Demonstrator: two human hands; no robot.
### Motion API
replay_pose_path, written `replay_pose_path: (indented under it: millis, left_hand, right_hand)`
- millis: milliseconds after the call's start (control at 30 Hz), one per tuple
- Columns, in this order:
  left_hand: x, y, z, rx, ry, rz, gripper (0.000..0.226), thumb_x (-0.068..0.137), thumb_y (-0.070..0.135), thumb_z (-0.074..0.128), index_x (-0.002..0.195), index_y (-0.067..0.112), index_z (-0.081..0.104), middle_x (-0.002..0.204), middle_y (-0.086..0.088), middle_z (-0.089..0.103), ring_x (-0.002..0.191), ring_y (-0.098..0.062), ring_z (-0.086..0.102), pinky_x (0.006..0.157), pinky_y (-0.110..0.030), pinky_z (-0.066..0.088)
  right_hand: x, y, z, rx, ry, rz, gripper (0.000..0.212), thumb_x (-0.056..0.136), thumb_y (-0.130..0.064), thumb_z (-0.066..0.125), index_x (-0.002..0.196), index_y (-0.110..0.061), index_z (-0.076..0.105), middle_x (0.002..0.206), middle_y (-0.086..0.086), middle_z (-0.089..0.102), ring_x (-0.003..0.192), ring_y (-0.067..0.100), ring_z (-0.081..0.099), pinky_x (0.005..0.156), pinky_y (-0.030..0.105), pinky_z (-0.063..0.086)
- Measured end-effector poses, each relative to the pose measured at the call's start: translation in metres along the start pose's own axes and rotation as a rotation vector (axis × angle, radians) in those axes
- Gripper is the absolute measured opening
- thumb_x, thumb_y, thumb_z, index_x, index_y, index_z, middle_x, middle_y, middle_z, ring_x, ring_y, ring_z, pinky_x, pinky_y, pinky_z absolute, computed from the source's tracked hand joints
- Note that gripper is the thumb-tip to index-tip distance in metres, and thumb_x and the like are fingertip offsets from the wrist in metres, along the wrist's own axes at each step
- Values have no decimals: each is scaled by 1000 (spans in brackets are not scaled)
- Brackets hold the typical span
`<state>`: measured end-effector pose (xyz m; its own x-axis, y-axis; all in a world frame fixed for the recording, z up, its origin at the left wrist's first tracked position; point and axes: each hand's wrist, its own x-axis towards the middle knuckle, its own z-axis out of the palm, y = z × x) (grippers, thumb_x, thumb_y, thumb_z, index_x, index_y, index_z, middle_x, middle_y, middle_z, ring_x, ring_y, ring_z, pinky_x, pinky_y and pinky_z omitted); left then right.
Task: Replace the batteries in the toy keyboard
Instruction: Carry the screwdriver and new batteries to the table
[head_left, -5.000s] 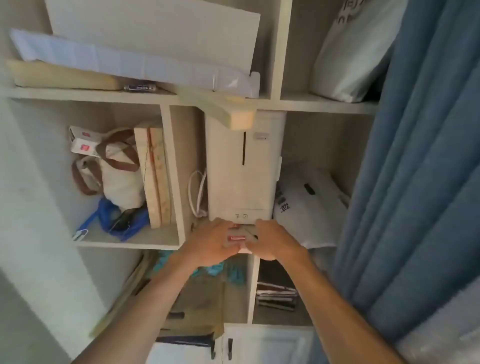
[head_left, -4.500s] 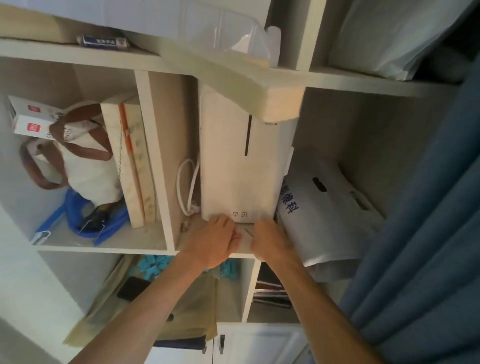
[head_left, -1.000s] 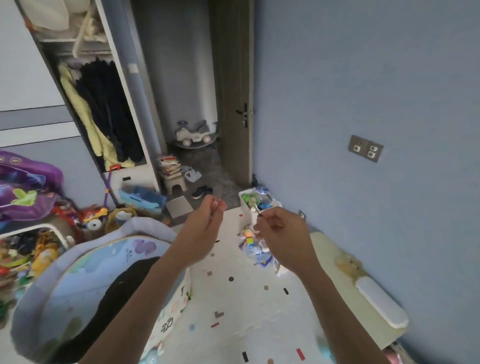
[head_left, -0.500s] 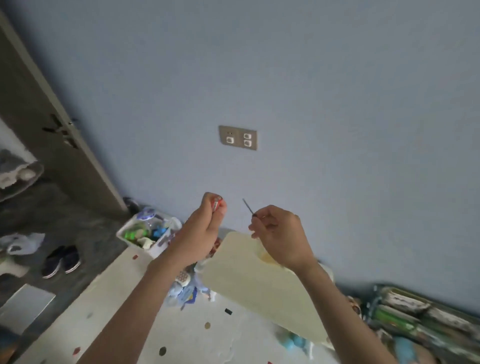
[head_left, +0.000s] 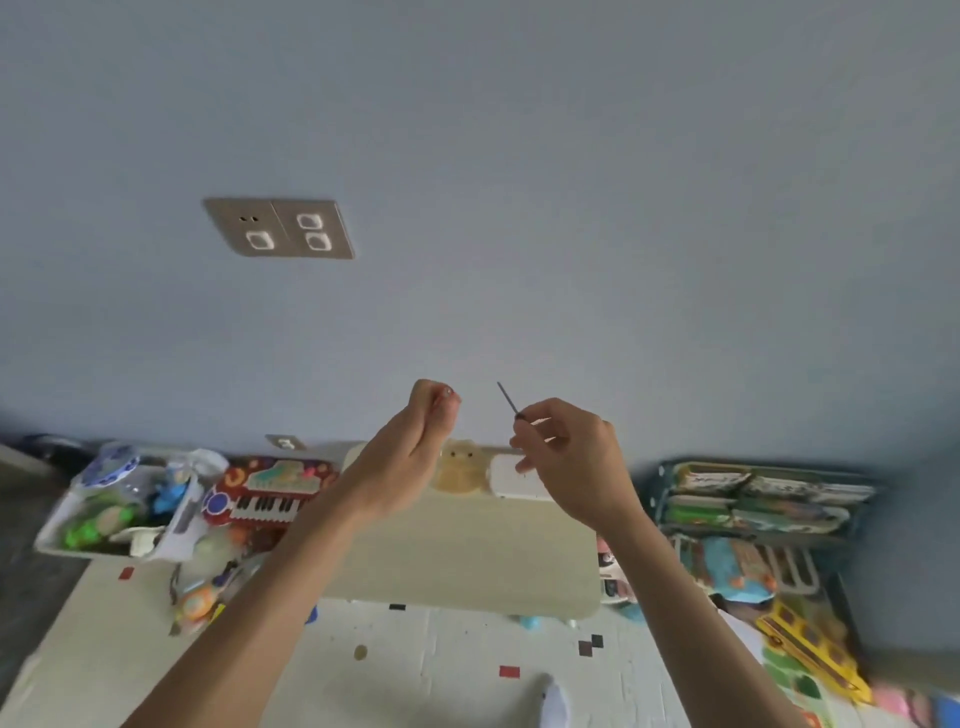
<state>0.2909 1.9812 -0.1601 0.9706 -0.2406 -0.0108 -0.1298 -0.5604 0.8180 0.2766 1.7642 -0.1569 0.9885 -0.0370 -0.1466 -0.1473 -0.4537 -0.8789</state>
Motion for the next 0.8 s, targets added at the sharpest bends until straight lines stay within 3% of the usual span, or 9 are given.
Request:
replay_pose_path:
  millis: [167, 300, 433, 533, 600, 700, 800]
  left_hand:
    - [41, -62, 45, 21, -9, -26, 41, 105, 58, 26, 121, 24, 42, 66, 22, 45, 56, -8, 37, 60, -34, 38]
    - [72, -148, 96, 74, -65, -13, 33, 105, 51, 34, 119, 23, 44, 83, 26, 55, 69, -1, 52, 63, -18, 39]
    - [93, -261, 158, 120, -123, 21, 25, 105, 53, 41, 114, 31, 47, 86, 22, 59, 73, -7, 57, 63, -20, 41]
    - [95, -347, 207, 177, -129, 26, 34, 99, 60, 43, 115, 30, 48, 85, 17, 60, 74, -8, 58, 62, -21, 42]
    - [93, -404, 239, 236, -159, 35, 34, 98, 61, 44, 115, 32, 47, 86, 24, 59, 72, -6, 58, 60, -19, 42]
    - [88, -479, 281, 381, -237, 51, 37, 97, 65, 45, 116, 33, 47, 91, 19, 62, 76, -7, 62, 68, -28, 51]
    - [90, -534, 311, 510, -286, 122, 44, 94, 70, 39, 116, 33, 48, 99, 18, 62, 80, -5, 60, 70, -26, 50]
  right_hand:
    - [49, 68, 21, -12, -23, 19, 9, 101, -29, 63, 97, -26, 71, 79, -7, 81, 66, 5, 77, 51, 21, 49]
    - [87, 150, 61, 20, -30, 35, 8, 101, -23, 64, 99, -19, 71, 78, -5, 81, 66, 6, 77, 58, 25, 56]
    - [123, 250, 113, 34, -7, 20, 9, 100, -20, 66, 99, -14, 72, 77, -4, 80, 65, 8, 77, 65, 23, 59]
    - [149, 332, 156, 14, 6, 0, 7, 99, -22, 67, 96, -18, 72, 77, -5, 81, 66, 6, 77, 70, 27, 62]
    - [163, 385, 182, -23, -15, -25, 6, 99, -23, 67, 96, -20, 72, 77, -5, 81, 67, 5, 77, 72, 28, 62]
    - [179, 460, 218, -114, -69, -79, 6, 98, -22, 68, 94, -23, 72, 77, -7, 80, 69, 5, 76, 72, 32, 62]
    - [193, 519, 245, -187, -86, -170, 5, 97, -23, 69, 94, -26, 72, 76, -8, 79, 71, 7, 75, 72, 36, 62]
